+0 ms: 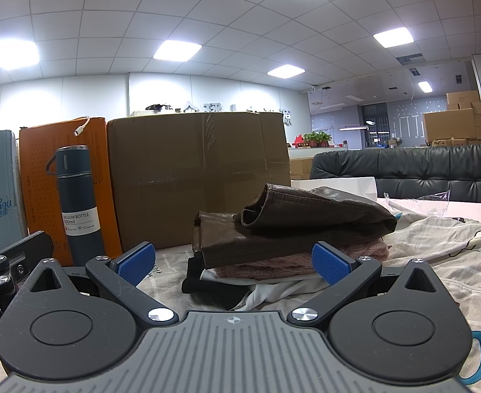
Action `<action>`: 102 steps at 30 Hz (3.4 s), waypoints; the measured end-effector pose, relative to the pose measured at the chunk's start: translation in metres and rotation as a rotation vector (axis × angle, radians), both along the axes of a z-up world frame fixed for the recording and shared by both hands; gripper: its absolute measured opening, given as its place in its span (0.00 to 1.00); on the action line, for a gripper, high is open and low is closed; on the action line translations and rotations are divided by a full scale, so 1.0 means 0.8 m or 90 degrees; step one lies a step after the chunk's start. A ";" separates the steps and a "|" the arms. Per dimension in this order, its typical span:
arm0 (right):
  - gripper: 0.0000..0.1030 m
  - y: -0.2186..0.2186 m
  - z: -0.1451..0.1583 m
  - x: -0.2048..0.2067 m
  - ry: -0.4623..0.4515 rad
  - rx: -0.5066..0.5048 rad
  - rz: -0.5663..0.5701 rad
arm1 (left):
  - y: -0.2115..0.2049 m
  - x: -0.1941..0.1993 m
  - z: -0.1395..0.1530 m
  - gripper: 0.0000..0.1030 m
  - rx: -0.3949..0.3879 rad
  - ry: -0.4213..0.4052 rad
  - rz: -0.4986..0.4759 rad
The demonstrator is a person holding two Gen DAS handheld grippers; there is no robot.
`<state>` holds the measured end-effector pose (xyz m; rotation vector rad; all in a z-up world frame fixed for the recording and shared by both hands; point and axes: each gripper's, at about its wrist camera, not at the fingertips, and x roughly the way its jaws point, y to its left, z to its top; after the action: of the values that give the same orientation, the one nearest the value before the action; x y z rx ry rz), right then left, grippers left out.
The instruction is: Fold clothes
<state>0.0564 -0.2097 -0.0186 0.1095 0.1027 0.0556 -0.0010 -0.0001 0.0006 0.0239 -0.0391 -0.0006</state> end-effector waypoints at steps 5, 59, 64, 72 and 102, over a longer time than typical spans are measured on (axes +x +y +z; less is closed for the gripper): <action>1.00 0.000 0.000 0.000 0.000 0.000 0.000 | 0.000 0.000 0.000 1.00 0.000 0.000 0.000; 1.00 -0.034 0.017 -0.071 0.034 0.138 0.157 | -0.051 -0.232 0.071 1.00 0.279 -0.094 0.166; 1.00 -0.015 0.027 -0.115 0.036 0.115 0.249 | -0.024 -0.299 0.102 1.00 0.348 -0.104 0.303; 1.00 0.040 0.041 -0.177 0.035 0.108 0.398 | 0.021 -0.404 0.158 1.00 0.498 -0.053 0.598; 1.00 0.235 0.108 -0.221 0.041 0.028 0.667 | 0.233 -0.446 0.142 1.00 -0.011 -0.093 0.582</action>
<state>-0.1204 -0.0216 0.0678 0.0911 0.2149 1.1016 -0.3579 0.1862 0.1144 0.0221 -0.1711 0.9161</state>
